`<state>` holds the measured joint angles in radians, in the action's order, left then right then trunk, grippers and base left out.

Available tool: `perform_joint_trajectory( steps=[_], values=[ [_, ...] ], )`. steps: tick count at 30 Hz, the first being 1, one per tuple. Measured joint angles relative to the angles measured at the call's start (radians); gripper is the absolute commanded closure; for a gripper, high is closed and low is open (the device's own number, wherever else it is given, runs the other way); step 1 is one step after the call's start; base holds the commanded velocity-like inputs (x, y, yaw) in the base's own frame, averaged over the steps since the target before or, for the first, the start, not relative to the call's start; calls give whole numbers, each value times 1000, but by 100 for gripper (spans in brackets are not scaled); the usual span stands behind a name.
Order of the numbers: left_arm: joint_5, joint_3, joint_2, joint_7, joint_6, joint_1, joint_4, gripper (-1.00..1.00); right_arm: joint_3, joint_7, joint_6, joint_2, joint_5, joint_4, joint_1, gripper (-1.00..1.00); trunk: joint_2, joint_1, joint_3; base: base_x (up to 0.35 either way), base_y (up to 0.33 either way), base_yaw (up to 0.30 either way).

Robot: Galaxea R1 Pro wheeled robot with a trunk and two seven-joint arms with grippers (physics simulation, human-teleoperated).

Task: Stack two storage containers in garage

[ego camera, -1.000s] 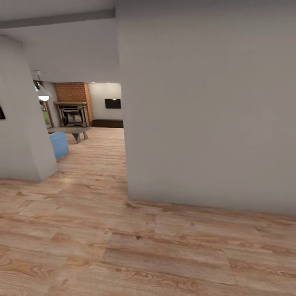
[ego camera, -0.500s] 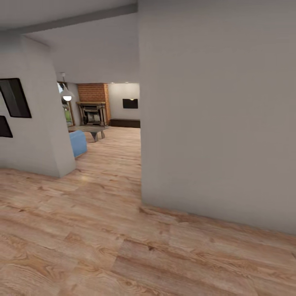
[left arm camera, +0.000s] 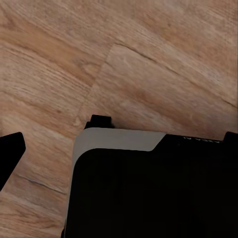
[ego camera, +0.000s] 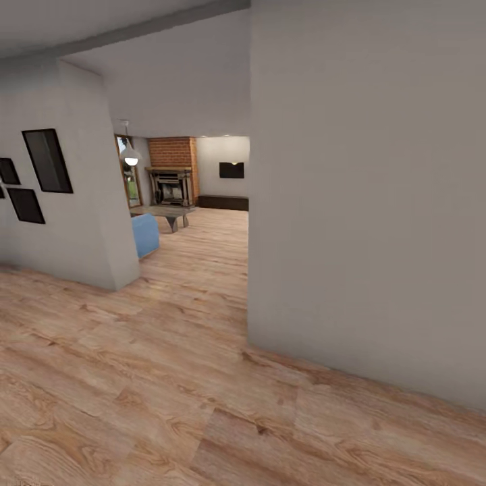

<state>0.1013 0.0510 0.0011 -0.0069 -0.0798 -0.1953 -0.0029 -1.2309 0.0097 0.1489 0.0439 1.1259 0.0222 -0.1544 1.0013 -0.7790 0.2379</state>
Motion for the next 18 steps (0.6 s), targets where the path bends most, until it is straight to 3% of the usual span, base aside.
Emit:
perform_joint_trajectory(
  steps=[18],
  values=[
    [0, 0, 1, 0, 0, 0, 0, -100, 1, 0, 1, 0, 1, 0, 0, -100, 0, 0, 0, 323, 0, 300]
  ],
)
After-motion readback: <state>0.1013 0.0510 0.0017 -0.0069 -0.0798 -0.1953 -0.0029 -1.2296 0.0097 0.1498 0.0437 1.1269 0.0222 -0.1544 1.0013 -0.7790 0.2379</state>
